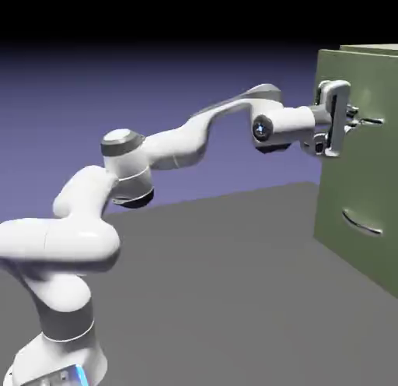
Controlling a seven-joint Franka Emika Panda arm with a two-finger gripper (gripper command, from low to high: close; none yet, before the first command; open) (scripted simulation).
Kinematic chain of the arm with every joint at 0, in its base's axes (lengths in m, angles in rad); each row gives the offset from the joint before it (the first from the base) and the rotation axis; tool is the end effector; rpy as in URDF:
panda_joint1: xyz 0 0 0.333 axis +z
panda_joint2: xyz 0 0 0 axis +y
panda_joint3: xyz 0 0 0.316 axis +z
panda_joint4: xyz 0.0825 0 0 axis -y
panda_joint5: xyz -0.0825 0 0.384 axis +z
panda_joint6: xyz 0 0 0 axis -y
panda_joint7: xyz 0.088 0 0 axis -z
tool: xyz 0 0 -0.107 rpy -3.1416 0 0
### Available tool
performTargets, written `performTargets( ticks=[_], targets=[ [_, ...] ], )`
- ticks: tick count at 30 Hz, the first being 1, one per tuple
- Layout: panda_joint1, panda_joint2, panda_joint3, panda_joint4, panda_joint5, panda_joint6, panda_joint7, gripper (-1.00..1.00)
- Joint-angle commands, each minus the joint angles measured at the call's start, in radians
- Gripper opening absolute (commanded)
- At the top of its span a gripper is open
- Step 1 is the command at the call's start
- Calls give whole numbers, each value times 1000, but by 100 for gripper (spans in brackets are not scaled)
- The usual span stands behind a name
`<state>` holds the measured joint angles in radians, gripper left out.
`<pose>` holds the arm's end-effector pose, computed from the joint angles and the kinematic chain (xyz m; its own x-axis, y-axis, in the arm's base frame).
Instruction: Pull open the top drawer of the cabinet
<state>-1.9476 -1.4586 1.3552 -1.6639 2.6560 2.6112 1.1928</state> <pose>0.6644 0.0735 0.5089 0.0017 -0.7042 -0.7100 0.0028 0.7100 -0.7042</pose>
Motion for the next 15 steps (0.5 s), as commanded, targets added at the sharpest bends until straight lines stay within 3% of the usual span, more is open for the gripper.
performTargets(
  ticks=[1, 12, 15],
  targets=[
    [26, -1, -4, -35, -3, -11, -8, -100],
    [326, -5, -68, -431, -14, -107, -87, -100],
    [354, 104, -43, -418, -2, -60, -203, -100]
  ],
)
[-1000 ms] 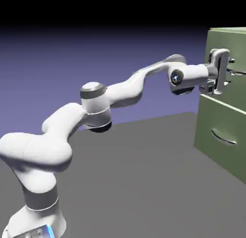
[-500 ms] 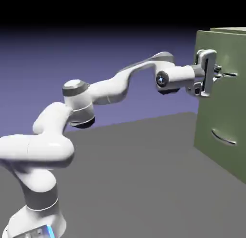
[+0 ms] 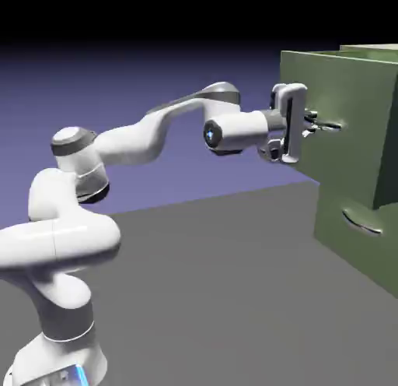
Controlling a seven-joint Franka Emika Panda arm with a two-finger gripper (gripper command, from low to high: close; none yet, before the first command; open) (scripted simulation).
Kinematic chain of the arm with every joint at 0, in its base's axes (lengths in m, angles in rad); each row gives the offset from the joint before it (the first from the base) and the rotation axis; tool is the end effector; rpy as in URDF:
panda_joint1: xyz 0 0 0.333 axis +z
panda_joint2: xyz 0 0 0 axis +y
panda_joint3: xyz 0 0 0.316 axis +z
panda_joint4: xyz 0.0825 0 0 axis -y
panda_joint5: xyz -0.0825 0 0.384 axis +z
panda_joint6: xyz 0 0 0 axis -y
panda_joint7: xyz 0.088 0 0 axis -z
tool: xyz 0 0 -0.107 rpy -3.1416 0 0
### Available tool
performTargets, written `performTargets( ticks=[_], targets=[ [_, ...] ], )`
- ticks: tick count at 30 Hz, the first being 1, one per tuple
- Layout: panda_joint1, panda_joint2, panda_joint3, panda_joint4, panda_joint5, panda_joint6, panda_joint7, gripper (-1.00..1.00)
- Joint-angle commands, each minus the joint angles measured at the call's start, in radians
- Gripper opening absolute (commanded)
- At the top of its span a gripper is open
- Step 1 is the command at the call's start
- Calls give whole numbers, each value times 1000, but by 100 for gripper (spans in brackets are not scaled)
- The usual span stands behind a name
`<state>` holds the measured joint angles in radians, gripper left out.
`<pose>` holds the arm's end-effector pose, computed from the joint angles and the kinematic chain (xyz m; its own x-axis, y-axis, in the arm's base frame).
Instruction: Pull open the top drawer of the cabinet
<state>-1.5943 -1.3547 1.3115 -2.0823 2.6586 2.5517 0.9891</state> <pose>0.5532 0.0734 0.5084 0.0015 -0.7052 -0.7090 0.0025 0.7090 -0.7052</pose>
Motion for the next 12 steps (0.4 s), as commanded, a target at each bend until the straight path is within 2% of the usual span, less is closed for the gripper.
performTargets(
  ticks=[1, 9, 10, 12],
  targets=[
    [14, 36, 6, 1, -1, 15, -38, -100],
    [261, 24, -90, -256, -42, -3, -71, -100],
    [261, 24, -90, -256, -42, -3, -71, 100],
    [297, 18, -105, -289, -52, -1, -71, 100]
  ],
)
